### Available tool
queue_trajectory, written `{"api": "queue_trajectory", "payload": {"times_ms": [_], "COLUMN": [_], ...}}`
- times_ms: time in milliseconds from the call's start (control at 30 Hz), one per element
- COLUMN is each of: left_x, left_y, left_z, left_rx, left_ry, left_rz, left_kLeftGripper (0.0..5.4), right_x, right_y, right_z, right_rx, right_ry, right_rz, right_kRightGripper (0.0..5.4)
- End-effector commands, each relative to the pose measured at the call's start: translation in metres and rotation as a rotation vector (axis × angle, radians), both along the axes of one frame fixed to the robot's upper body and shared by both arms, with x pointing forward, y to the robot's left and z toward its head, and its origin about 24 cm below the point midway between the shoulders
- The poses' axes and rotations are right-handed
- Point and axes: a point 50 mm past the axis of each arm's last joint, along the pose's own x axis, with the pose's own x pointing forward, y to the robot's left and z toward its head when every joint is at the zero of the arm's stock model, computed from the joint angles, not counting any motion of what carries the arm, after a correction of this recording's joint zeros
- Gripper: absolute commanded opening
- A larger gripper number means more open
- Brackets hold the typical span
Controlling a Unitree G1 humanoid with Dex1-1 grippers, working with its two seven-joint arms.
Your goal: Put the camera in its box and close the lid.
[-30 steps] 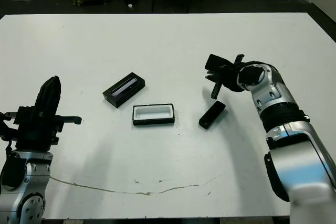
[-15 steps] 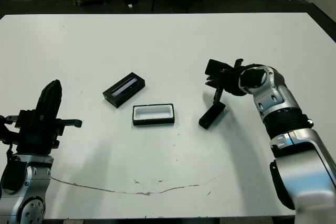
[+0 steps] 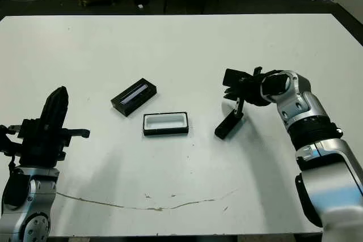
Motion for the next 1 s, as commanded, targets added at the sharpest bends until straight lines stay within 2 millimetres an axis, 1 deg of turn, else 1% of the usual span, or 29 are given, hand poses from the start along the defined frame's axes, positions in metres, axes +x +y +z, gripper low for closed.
{"api": "queue_trajectory", "payload": {"times_ms": [33, 233, 400, 567, 767, 1000], "left_x": [-0.001, -0.001, -0.001, -0.002, -0.001, -0.001], "left_y": [0.002, 0.002, 0.002, 0.002, 0.002, 0.001], "left_z": [-0.005, -0.005, -0.004, -0.004, -0.005, -0.005], "left_rx": [0.001, 0.006, 0.003, 0.013, 0.006, 0.006], "left_ry": [0.027, 0.032, 0.031, 0.027, 0.025, 0.03], "left_rz": [0.004, 0.011, 0.009, 0.011, 0.004, 0.006], "left_kLeftGripper": [0.01, 0.01, 0.01, 0.01, 0.01, 0.01], "right_x": [-0.003, -0.004, -0.008, -0.013, -0.017, -0.02], "right_y": [-0.005, -0.006, -0.007, -0.009, -0.009, -0.01], "right_z": [-0.005, -0.005, -0.005, -0.011, -0.013, -0.017], "right_rx": [-0.011, -0.019, -0.033, -0.007, -0.037, -0.028], "right_ry": [0.034, 0.051, 0.054, 0.097, 0.1, 0.129], "right_rz": [-0.01, -0.008, 0.033, 0.033, 0.03, 0.034], "right_kRightGripper": [0.0, 0.0, 0.0, 0.0, 0.0, 0.0]}}
